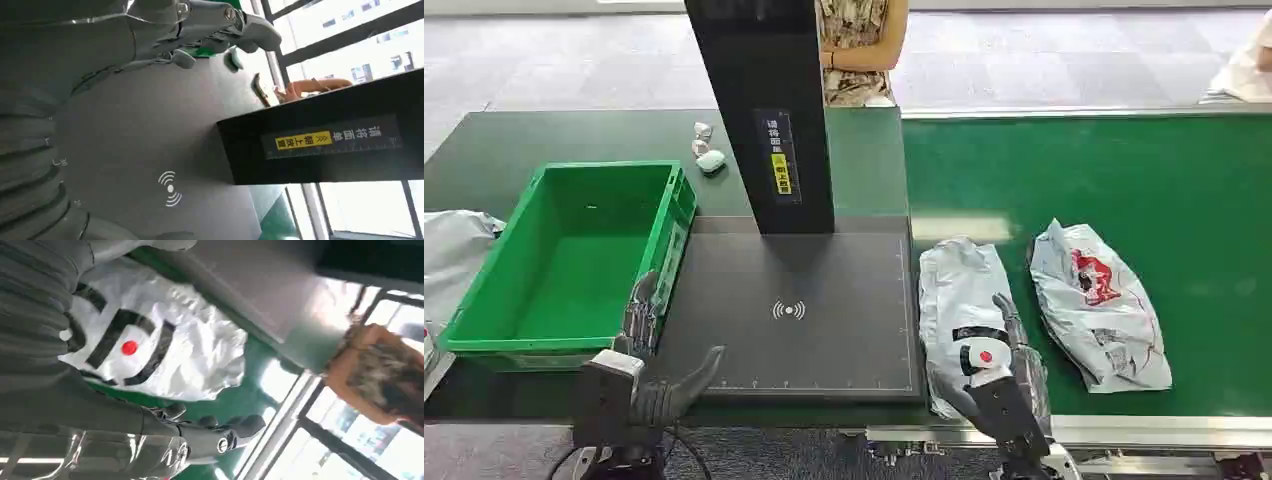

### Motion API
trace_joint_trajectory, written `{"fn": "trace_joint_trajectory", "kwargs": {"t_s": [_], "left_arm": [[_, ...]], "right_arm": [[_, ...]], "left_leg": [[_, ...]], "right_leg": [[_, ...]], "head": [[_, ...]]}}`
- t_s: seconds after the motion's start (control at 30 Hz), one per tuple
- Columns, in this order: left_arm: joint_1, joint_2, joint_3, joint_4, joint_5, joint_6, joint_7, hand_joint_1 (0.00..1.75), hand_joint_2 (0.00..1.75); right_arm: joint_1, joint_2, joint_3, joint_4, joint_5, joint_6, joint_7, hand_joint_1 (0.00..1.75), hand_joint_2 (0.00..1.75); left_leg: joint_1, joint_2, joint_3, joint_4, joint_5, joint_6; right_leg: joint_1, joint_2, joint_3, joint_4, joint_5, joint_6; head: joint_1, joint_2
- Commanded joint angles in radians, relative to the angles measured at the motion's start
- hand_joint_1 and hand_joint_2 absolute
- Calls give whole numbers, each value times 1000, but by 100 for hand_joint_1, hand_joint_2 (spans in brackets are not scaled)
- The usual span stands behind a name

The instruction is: Moved the parcel from conveyor to table for the left to box.

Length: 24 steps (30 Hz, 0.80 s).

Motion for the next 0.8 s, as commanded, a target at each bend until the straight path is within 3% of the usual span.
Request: {"fn": "trace_joint_trajectory", "kwargs": {"t_s": [0.03, 0.1, 0.23, 0.4, 0.8], "left_arm": [[1, 14, 27, 30, 23, -21, 1, 0, 175], [-7, 18, 21, 41, 31, -30, 1, 0, 175], [-45, 32, 9, 95, 62, -52, -6, 0, 175], [-61, 37, 2, 109, 73, -61, -12, 0, 175], [-66, 57, -5, 127, 93, -57, -14, 0, 175]], "right_arm": [[-16, -83, -55, 84, 216, 217, 226, 0, 175], [-19, -109, -49, 101, 272, 268, 267, 0, 175], [-49, -174, -75, 198, 185, 398, 239, 0, 175], [-72, -222, -29, 294, 313, 358, 236, 0, 175], [-116, -257, 58, 404, 385, 335, 300, 0, 175]], "left_leg": [[0, 0, 4, -2, 0, 1], [0, -2, 4, -3, 1, 1], [0, -1, 4, -3, 0, 1], [0, -2, 5, -4, 1, 1], [0, 0, 5, -3, 0, 1]], "right_leg": [[0, 0, 4, -3, 0, 1], [0, -1, 5, -4, 0, 1], [0, -1, 5, -4, 0, 1], [0, -2, 6, -5, 1, 1], [0, 0, 5, -4, 1, 1]], "head": [[0, 0], [0, 0], [0, 0], [0, 0], [0, 0]]}}
